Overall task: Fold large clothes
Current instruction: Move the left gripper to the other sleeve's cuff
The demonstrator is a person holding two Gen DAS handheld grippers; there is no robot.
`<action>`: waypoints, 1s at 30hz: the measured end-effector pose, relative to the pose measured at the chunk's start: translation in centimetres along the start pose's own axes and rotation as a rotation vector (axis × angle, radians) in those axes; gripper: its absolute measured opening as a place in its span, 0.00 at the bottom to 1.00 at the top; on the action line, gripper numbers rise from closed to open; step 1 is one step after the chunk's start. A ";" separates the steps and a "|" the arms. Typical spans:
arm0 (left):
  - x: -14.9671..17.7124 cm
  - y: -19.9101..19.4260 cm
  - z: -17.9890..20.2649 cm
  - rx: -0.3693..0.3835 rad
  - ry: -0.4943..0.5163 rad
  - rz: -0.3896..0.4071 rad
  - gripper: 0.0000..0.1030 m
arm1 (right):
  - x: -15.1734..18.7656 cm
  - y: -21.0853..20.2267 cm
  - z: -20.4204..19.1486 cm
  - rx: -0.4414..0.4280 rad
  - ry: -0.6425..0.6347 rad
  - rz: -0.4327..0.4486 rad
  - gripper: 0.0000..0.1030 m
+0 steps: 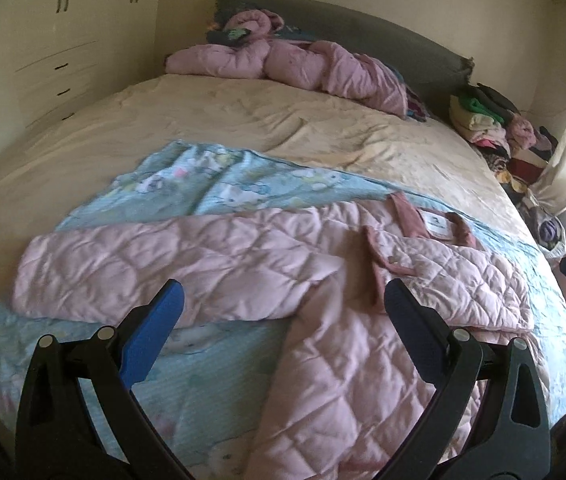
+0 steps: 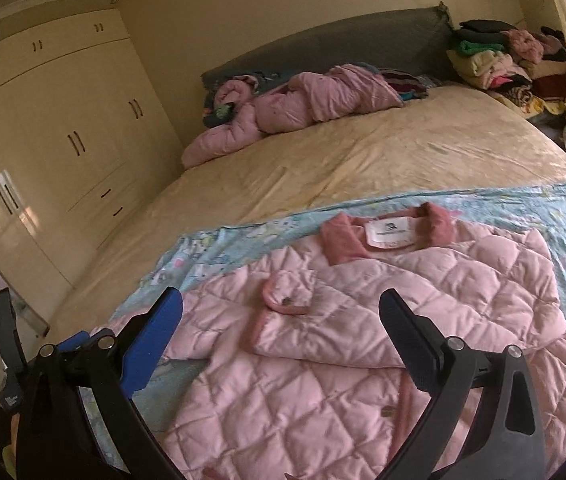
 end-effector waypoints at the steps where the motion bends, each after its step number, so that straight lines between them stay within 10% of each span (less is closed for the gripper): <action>1: 0.0 -0.3 -0.7 -0.008 -0.001 0.002 0.91 | 0.0 0.1 -0.5 -0.007 -0.003 -0.002 0.95; 30: 2.1 -0.2 -13.5 -0.166 -0.193 -0.030 0.91 | 3.7 5.6 -10.8 -0.106 -0.144 -0.089 0.95</action>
Point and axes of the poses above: each gripper's, at about its wrist camera, not at the fingertips, and y roughly the way its jaws point, z to its right, x to its underside, the point moved 2 cm from there along y, roughly the way its jaws point, and after that the axes turned 14 degrees about z, right-handed, at the moved point
